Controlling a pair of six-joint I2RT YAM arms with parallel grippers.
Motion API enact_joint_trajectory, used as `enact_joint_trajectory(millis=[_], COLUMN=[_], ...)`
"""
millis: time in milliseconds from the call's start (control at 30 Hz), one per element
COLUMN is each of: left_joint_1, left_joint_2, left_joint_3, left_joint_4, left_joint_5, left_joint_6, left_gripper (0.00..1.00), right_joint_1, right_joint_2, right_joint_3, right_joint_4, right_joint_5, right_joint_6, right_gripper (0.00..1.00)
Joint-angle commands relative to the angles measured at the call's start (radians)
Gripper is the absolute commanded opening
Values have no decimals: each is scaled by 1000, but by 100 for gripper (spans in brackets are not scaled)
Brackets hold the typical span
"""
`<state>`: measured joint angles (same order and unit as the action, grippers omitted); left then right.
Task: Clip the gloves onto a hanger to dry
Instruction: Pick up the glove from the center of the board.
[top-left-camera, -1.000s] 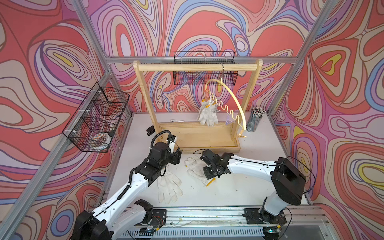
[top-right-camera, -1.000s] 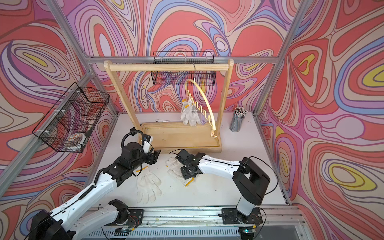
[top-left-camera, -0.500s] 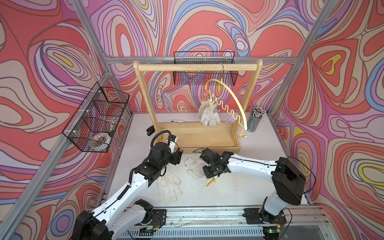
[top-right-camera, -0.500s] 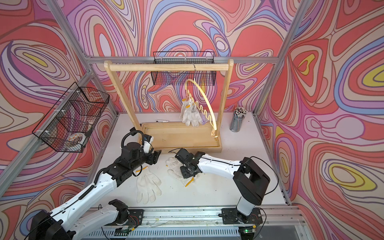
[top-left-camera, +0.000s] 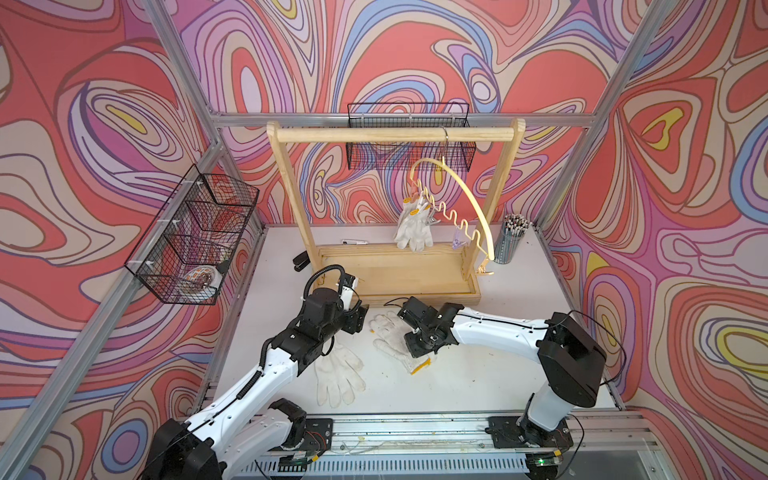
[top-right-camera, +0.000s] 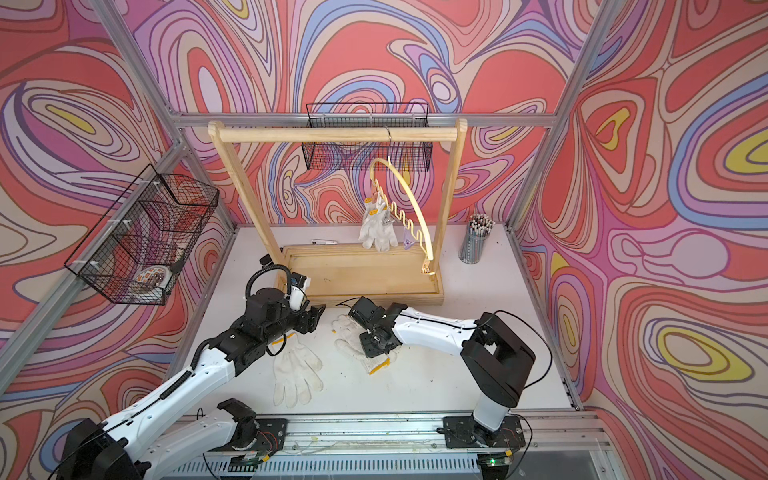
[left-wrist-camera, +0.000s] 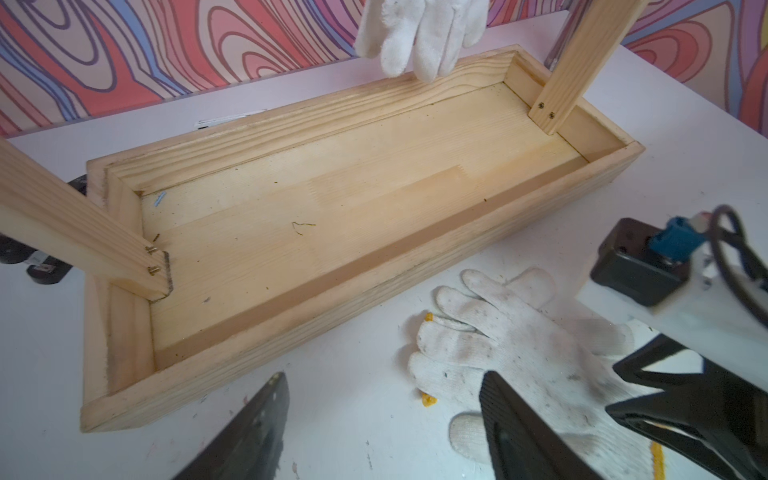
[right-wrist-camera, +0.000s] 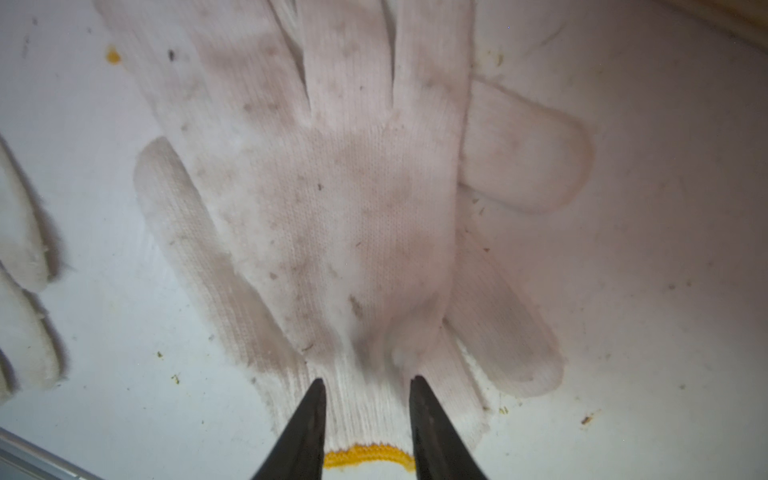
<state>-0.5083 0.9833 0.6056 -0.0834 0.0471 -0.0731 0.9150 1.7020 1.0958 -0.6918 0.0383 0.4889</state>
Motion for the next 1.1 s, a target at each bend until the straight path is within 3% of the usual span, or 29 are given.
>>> enact_joint_trajectory(millis=[0,300,500,667,900,1067], left_joint_1=[-64,-126,-127,-127,-127,-126], left_joint_2=[-5,10,10,18,26,31], left_joint_3=[-19,-17,-17,-23,-47,-59], left_joint_4=[5,-31,-26,-17,15,41], left_joint_5=[-24,-69,-77,-72,-44,15], left_joint_6=[39,41,41,39,39,52], left_gripper=[75,75,75,75,75,75], right_joint_1=[-4,-17,-21,-21,-22,-34], right_joint_2=[18,50,17,-13,-28,-40], right_joint_3=[-23,-56,-57,-27,47,84], right_joint_4=[-4,50,51,2,-66,-81], right_joint_5=[30,-9,-6,21,12,-72], right_joint_6=[14,27,20,0,-37,-55], right_gripper=[36,28,9,0,0,0])
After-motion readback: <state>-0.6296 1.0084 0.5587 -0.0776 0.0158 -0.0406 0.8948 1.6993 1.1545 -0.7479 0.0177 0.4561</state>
